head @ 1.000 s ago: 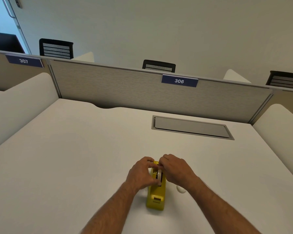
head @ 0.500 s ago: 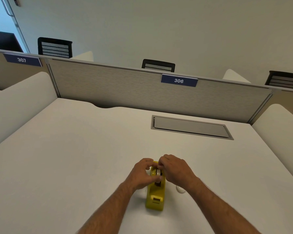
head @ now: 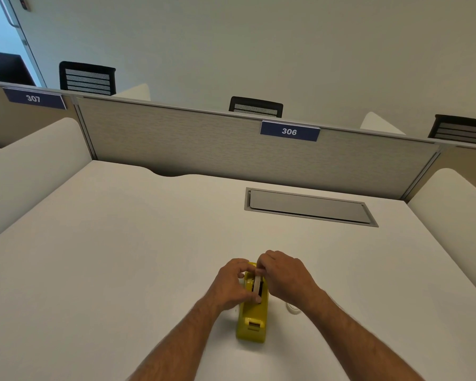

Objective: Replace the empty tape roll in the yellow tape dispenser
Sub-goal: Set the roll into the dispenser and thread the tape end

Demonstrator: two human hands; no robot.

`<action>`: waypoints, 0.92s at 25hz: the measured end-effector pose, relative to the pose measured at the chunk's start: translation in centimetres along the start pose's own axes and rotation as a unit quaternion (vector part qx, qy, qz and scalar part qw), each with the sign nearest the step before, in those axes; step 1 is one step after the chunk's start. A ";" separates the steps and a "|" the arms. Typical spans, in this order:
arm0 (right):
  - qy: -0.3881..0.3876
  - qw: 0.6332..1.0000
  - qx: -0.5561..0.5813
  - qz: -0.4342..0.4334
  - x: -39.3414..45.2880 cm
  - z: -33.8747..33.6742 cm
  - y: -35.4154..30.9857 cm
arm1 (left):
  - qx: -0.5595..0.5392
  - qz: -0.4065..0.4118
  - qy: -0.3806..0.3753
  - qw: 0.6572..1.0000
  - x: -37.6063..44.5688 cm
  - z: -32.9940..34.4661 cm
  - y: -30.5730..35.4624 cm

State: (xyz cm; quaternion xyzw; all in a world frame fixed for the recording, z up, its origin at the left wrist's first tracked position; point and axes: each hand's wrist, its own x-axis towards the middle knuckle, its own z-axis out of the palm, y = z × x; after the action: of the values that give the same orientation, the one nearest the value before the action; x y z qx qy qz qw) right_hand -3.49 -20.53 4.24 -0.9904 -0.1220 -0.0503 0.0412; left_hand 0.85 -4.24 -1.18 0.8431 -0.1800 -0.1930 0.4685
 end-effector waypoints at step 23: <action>0.014 0.999 -0.037 -0.016 1.1 -1.3 0.0 | -0.002 -0.006 -0.053 0.999 0.6 -0.7 -0.2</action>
State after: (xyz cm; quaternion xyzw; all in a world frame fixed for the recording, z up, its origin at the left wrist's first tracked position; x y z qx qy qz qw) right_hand -2.53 -20.44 5.68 -0.9884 -0.1354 -0.0691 0.0058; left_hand 1.69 -3.96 -1.10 0.8316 -0.1994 -0.2406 0.4591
